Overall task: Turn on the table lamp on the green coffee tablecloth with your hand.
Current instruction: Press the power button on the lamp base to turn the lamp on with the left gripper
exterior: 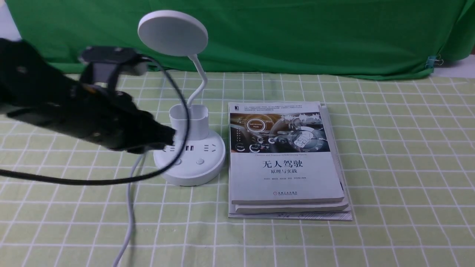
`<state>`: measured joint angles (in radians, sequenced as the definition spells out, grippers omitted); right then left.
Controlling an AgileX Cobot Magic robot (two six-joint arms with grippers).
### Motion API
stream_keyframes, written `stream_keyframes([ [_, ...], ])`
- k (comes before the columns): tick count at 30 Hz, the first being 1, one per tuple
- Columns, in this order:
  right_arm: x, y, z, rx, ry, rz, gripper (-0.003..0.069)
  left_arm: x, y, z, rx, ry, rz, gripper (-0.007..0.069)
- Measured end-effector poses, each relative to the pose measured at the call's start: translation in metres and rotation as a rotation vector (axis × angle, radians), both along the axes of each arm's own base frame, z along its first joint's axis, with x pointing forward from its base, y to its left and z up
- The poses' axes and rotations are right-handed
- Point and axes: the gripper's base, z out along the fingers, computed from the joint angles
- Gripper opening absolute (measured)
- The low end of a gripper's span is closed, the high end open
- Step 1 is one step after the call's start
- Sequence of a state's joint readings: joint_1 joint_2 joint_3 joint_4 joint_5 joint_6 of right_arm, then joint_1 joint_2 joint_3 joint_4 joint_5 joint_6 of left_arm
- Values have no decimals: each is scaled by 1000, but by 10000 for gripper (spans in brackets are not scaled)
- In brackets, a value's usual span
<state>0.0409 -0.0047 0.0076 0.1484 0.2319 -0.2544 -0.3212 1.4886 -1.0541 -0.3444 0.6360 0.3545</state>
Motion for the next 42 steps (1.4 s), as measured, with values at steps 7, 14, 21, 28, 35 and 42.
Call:
stream_keyframes([
  [7, 0, 0, 0, 0, 0, 0, 245, 30, -40, -27, 173, 59, -8, 16],
  [14, 0, 0, 0, 0, 0, 0, 245, 57, -54, -46, 179, 66, -14, 16],
  [21, 0, 0, 0, 0, -1, 0, 245, 65, -56, -67, 208, 85, -23, 16],
  [28, 0, 0, 0, 0, -1, 0, 245, 63, -52, -59, 231, 70, 9, 16],
  [35, 0, 0, 0, 0, -1, 0, 245, 23, -33, -31, 152, -27, 46, 16],
  [42, 0, 0, 0, 0, -1, 0, 245, -10, -20, -69, 35, -248, 29, 17],
])
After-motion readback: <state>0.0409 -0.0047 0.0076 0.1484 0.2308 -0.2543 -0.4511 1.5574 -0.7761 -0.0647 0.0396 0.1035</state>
